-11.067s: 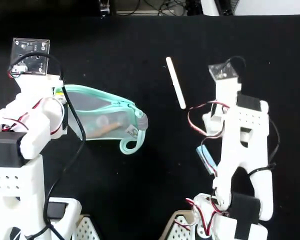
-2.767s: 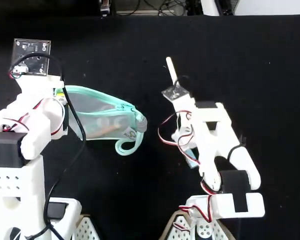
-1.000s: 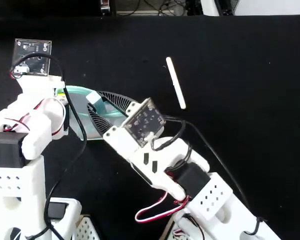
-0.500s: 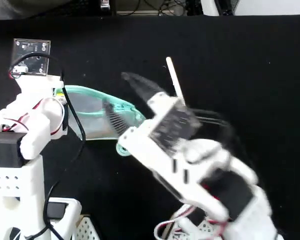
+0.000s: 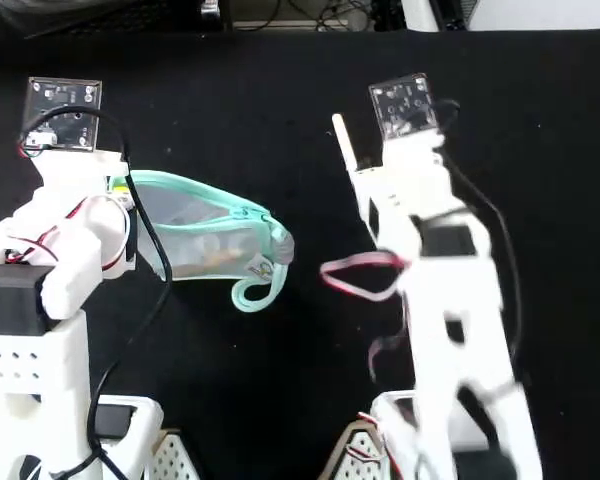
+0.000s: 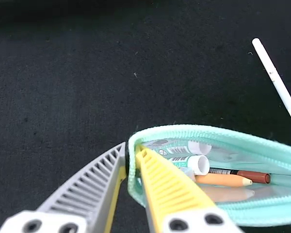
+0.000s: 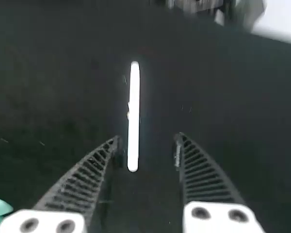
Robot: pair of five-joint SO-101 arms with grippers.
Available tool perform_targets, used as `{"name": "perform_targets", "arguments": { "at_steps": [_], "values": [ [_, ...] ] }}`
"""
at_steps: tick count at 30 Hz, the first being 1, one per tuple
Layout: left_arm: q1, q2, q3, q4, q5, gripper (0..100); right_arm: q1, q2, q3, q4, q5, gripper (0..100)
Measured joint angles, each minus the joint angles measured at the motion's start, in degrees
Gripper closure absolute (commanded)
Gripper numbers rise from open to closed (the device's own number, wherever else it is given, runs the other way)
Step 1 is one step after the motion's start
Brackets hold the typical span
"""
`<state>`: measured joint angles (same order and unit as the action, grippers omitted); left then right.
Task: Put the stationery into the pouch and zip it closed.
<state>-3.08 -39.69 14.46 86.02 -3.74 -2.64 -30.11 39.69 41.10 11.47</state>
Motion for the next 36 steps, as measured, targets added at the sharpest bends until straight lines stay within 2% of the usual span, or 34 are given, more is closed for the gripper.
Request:
{"name": "perform_targets", "arguments": {
  "at_steps": [3,8,14,16,17,18,28,36],
  "values": [
    [0.0,0.0,0.0,0.0,0.0,97,0.35,12.48,0.0,-3.43,0.0,81.8],
    [0.0,0.0,0.0,0.0,0.0,97,0.53,32.09,-8.44,-4.48,0.0,81.8],
    [0.0,0.0,0.0,0.0,0.0,97,0.53,45.36,-18.11,-0.18,0.44,81.9],
    [0.0,0.0,0.0,0.0,0.0,97,0.53,47.38,-21.1,2.46,0.53,85.5],
    [0.0,0.0,0.0,0.0,0.0,97,0.53,48.26,-22.51,3.6,0.53,91.0],
    [0.0,0.0,0.0,0.0,0.0,97,0.53,49.05,-23.56,4.84,0.53,98.2],
    [0.0,0.0,0.0,0.0,0.0,97,2.46,48.35,-26.2,8.97,0.62,98.7],
    [0.0,0.0,0.0,0.0,0.0,97,2.29,28.57,-10.73,15.21,0.62,98.5]
  ]
}}
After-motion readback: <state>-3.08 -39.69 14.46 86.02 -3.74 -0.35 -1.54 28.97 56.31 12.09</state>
